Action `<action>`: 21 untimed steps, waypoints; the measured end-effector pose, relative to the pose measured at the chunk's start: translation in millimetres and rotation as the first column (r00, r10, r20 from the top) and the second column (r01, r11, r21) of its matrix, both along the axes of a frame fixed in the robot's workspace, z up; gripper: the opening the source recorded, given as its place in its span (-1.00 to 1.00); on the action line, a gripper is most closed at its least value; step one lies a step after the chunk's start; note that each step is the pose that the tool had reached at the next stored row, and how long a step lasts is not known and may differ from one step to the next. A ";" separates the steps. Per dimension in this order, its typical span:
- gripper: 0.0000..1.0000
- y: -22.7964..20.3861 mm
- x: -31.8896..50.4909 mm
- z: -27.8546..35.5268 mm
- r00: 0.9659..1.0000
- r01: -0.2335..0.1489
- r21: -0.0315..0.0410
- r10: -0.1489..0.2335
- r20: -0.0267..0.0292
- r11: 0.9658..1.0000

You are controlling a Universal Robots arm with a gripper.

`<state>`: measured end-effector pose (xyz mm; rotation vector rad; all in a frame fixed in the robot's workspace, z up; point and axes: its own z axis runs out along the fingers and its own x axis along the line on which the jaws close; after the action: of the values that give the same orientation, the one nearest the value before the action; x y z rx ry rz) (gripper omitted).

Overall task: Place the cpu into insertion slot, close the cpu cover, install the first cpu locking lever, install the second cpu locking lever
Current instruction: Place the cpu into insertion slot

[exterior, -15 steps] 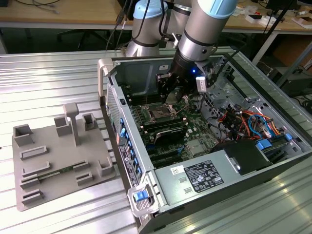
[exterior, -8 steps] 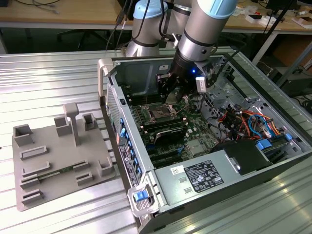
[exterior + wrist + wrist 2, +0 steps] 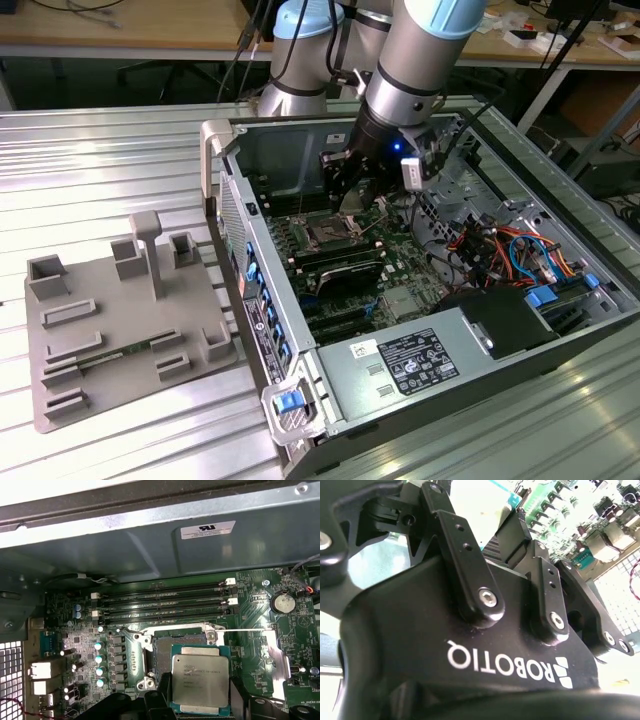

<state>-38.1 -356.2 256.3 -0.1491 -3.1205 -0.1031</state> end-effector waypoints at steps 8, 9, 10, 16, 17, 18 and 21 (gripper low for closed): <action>0.09 0.0 0.0 -0.8 1.000 0.011 -0.001 -0.011 0.000 1.000; 0.09 0.0 0.0 -0.9 1.000 0.012 -0.001 -0.012 0.000 1.000; 0.09 0.0 0.0 -0.9 1.000 0.013 -0.001 -0.013 0.000 1.000; 0.09 0.0 0.0 -1.4 1.000 0.020 -0.001 -0.020 0.000 1.000; 0.09 0.0 0.0 -1.4 1.000 0.021 -0.001 -0.021 0.000 1.000; 0.09 0.0 0.0 -1.5 1.000 0.021 -0.001 -0.021 0.000 1.000; 0.09 0.0 0.0 -1.7 1.000 0.025 -0.001 -0.025 0.000 1.000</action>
<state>-38.1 -356.2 254.6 -0.1881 -3.1194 -0.1013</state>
